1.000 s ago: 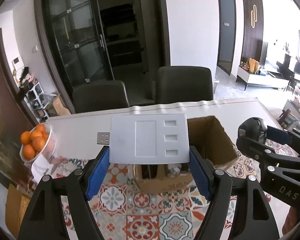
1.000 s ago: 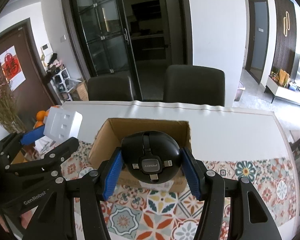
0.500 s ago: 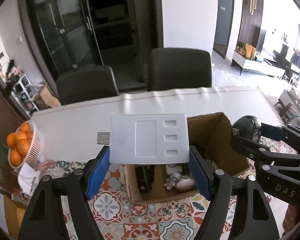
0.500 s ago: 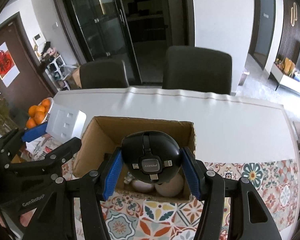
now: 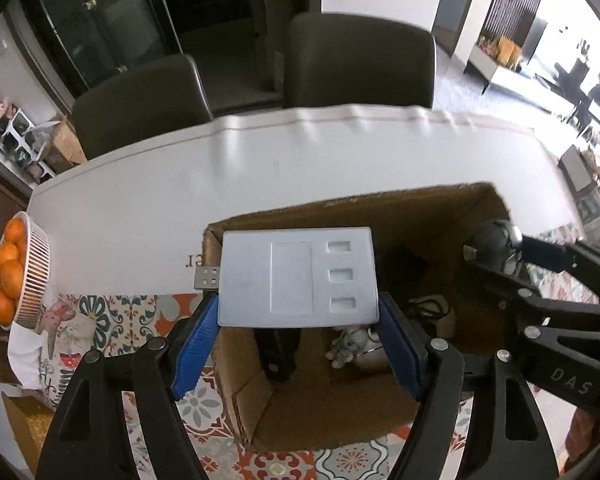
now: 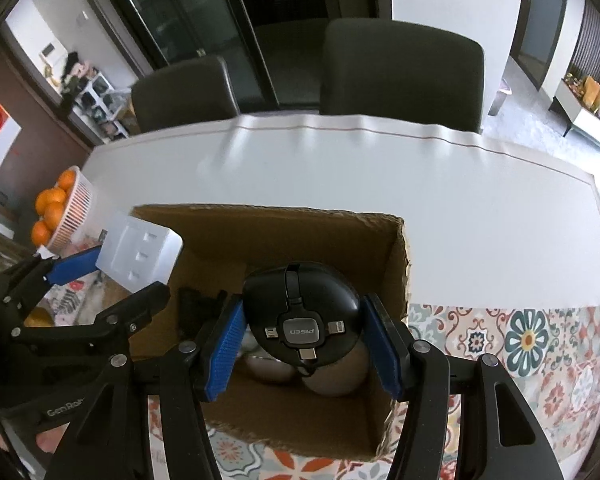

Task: Organize rigid objects
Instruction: 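Open both tools to drop the white charger and puck into the box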

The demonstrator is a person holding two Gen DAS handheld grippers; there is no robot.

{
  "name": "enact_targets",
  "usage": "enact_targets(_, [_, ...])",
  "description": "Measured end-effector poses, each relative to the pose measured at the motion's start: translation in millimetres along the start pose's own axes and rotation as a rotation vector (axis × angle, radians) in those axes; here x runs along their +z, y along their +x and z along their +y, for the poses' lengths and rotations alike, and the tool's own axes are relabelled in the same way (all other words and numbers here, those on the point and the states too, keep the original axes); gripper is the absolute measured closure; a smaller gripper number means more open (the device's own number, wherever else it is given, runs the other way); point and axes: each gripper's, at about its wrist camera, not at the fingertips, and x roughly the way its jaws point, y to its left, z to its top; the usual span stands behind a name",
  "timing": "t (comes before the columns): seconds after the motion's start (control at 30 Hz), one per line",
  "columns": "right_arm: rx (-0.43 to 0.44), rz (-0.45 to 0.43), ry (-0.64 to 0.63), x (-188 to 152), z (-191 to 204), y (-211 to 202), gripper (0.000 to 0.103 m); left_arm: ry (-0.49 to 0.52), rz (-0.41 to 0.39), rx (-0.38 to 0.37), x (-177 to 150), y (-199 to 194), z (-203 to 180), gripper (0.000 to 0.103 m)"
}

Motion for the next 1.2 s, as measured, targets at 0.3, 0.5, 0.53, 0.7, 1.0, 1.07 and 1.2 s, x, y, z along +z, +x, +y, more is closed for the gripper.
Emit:
enact_targets(0.3, [-0.003,0.04,-0.001,2.1,-4.8,16.2,0.045,-0.009,0.042,0.045,-0.9,10.3,2.1,0.026])
enact_targets(0.5, [0.0,0.06,-0.004,1.7,-2.3,20.6,0.042,-0.03,0.011,0.091,-6.3,-1.7,11.6,0.019])
enact_targets(0.53, [-0.004,0.057,-0.002,0.9,-1.5,19.2,0.037,-0.031,0.008,0.092,-7.8,-3.2,12.9,0.019])
enact_targets(0.7, [-0.037,0.023,-0.002,-9.3,4.8,1.5,0.03,-0.048,-0.023,0.103,-21.4,-19.2,16.7,0.016])
enact_targets(1.0, [-0.114,-0.088,0.013,-50.1,19.7,-55.3,0.022,-0.082,-0.139,0.114,-61.0,-69.4,18.3,0.006])
enact_targets(1.07, [-0.121,-0.114,0.023,-60.4,22.3,-68.7,0.022,-0.101,-0.174,0.122,-72.3,-82.5,18.9,0.003])
enact_targets(1.2, [-0.13,-0.187,0.031,-83.6,27.3,-99.7,0.021,-0.114,-0.248,0.122,-97.6,-111.8,16.2,0.002])
